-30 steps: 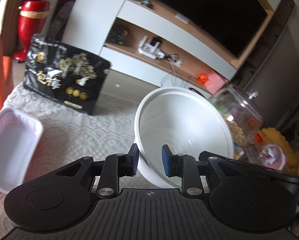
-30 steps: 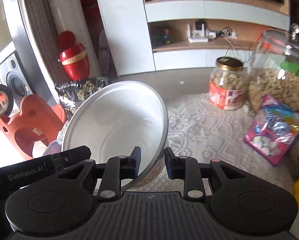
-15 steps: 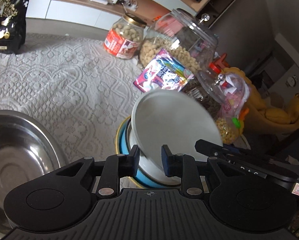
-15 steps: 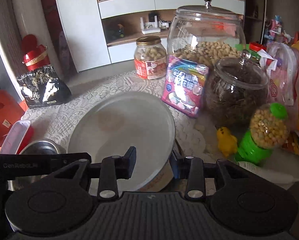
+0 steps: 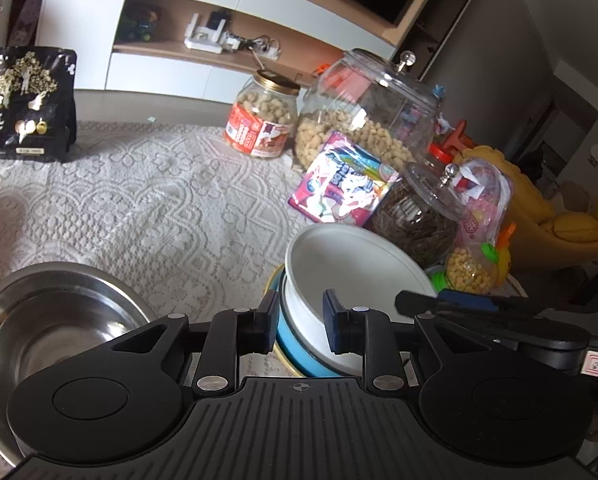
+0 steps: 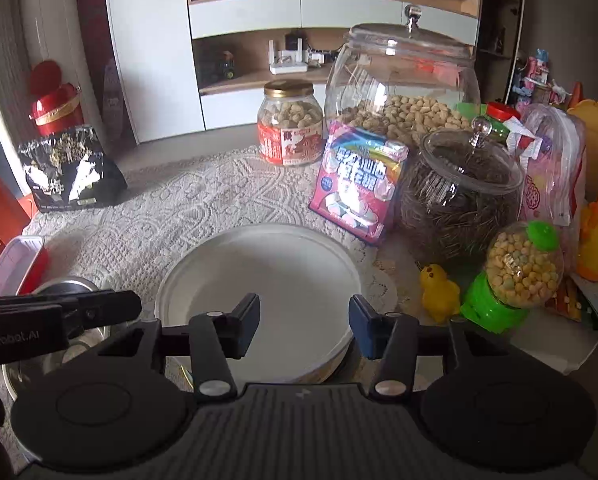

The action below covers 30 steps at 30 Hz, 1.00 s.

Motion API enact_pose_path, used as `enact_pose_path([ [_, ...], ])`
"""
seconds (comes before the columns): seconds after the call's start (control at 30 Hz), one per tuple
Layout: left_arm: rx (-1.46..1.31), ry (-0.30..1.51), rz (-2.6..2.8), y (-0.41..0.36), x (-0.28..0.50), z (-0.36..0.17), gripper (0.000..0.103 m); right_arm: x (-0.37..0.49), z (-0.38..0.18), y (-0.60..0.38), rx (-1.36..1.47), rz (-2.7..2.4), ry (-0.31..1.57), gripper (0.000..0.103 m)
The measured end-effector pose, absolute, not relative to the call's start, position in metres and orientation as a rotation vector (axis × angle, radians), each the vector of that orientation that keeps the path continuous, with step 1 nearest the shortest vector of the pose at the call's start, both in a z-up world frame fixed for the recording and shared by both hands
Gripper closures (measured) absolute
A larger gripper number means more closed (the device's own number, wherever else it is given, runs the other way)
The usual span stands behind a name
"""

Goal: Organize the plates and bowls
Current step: 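Open the left tool and release the white printed bowl on the stack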

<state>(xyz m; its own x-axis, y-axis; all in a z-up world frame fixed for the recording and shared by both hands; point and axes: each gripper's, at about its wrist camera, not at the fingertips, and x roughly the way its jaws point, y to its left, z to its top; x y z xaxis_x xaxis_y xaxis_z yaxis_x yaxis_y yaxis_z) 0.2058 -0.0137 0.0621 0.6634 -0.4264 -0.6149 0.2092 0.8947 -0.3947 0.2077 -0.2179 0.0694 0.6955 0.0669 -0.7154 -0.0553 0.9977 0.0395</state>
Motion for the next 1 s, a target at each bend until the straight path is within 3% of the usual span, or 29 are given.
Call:
enact_pose_path([
  [0.23, -0.252, 0.722, -0.354, -0.014, 0.195, 0.072, 0.077, 0.211, 0.053, -0.213, 0.012, 0.043, 0.869, 0.051],
  [0.83, -0.206, 0.772, -0.341, -0.021, 0.199, 0.053, 0.077, 0.184, 0.066, -0.215, -0.044, 0.061, 0.693, 0.051],
  [1.0, -0.324, 0.725, -0.313, 0.026, 0.207, 0.066, 0.077, 0.176, 0.074, -0.192, -0.018, 0.152, 0.656, 0.051],
])
